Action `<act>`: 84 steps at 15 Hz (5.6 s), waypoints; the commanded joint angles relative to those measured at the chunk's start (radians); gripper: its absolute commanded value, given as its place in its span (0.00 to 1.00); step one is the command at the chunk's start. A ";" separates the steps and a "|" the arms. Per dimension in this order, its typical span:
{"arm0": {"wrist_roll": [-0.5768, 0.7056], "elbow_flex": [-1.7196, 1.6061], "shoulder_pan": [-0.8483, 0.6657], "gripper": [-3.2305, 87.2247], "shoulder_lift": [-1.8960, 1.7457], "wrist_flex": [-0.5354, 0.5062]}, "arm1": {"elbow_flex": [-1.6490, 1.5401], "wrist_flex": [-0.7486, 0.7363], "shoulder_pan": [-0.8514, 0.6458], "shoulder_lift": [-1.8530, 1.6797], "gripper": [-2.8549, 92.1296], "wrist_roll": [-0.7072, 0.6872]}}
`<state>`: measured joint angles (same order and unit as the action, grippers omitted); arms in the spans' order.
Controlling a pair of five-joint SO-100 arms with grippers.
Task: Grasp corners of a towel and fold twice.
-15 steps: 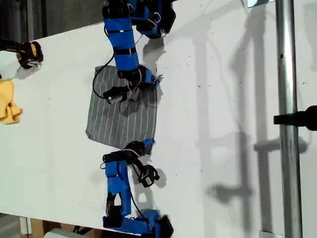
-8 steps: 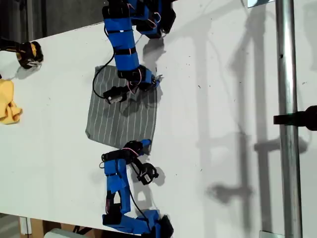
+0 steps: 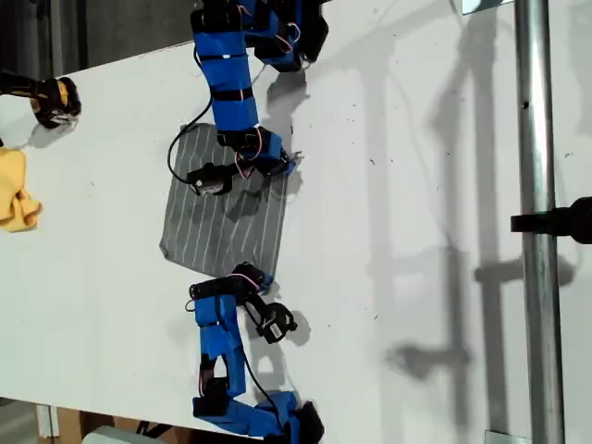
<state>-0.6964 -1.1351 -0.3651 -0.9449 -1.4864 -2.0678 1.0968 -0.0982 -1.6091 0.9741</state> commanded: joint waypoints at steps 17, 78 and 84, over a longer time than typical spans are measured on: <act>0.091 -0.005 -0.190 0.01 -0.423 0.023 | 0.253 0.293 -0.259 -0.377 0.03 -0.187; -0.262 -1.816 0.014 0.13 -2.533 0.330 | -0.545 0.370 -0.374 -1.513 0.35 0.321; -0.282 -1.939 -0.017 0.11 -2.533 0.318 | -0.488 0.238 -0.686 -1.166 0.40 0.163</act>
<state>-0.9679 -3.0802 -0.3636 -3.4699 -1.1720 -2.6216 1.3883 -0.7118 -2.8486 1.1888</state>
